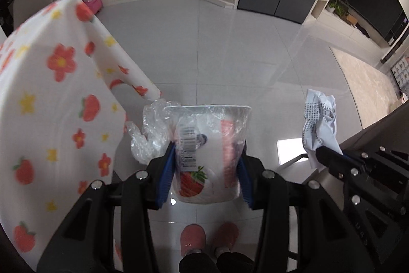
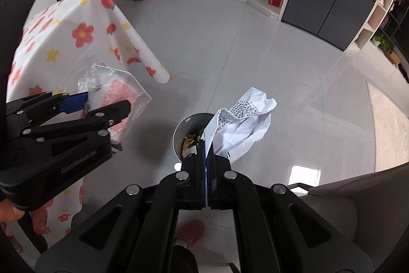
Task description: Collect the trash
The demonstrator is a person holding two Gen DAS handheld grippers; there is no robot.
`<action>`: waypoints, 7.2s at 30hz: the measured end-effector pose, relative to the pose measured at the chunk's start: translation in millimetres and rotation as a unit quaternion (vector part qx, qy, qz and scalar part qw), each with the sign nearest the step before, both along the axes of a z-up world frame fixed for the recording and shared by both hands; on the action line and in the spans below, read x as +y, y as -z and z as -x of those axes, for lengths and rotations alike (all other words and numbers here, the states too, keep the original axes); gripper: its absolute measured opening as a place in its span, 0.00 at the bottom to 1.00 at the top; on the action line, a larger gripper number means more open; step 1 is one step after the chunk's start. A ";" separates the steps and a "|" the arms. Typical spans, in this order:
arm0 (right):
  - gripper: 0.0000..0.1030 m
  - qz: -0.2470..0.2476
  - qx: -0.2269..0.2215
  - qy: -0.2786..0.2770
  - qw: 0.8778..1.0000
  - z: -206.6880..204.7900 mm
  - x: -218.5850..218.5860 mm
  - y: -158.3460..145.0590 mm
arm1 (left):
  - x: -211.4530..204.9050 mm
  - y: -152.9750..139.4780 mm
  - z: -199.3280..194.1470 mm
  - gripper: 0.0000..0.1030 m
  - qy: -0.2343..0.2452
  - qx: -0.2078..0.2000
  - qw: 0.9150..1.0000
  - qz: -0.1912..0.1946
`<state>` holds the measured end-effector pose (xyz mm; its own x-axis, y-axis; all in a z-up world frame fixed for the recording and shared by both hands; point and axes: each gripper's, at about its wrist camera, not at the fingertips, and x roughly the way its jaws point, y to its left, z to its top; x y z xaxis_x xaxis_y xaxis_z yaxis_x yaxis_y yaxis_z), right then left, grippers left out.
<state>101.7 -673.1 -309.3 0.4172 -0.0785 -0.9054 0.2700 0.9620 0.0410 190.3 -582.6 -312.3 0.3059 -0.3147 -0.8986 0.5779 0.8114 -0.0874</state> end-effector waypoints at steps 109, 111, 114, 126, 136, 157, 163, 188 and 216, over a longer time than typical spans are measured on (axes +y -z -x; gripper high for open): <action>0.79 -0.005 -0.131 -0.332 0.934 37.2 452.5 -316.0 | 520.1 -312.6 161.0 0.88 -0.417 -0.107 0.902 -0.035; 0.79 -0.007 -0.131 -0.331 0.934 37.2 452.6 -316.4 | 522.4 -313.5 161.0 0.88 -0.419 -0.109 0.901 -0.036; 0.79 -0.008 -0.131 -0.332 0.934 37.2 452.8 -316.1 | 525.1 -315.5 161.3 0.88 -0.420 -0.112 0.900 -0.035; 0.79 -0.006 -0.132 -0.333 0.934 38.5 453.1 -316.6 | 527.0 -319.5 165.9 0.88 -0.423 -0.113 0.898 -0.037; 0.79 -0.004 -0.131 -0.330 0.935 43.8 444.5 -316.2 | 524.8 -318.1 168.0 0.88 -0.421 -0.111 0.900 -0.030; 0.79 -0.001 -0.133 -0.329 0.935 45.3 441.0 -316.8 | 521.3 -318.7 168.0 0.88 -0.417 -0.110 0.902 -0.026; 0.79 0.001 -0.133 -0.330 0.934 44.6 441.0 -317.8 | 521.5 -319.3 167.7 0.88 -0.417 -0.111 0.902 -0.026; 0.79 0.000 -0.134 -0.328 0.935 43.6 444.5 -316.8 | 528.2 -319.3 163.7 0.88 -0.418 -0.110 0.902 -0.026; 0.79 0.000 -0.138 -0.327 0.935 44.6 445.9 -320.5 | 520.9 -321.2 170.7 0.88 -0.412 -0.122 0.902 -0.025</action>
<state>57.1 -227.2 11.2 0.5929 0.2757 -0.7566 -0.3973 0.9174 0.0229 19.6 -61.7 8.9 0.6084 0.1500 -0.7794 -0.2272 0.9738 0.0101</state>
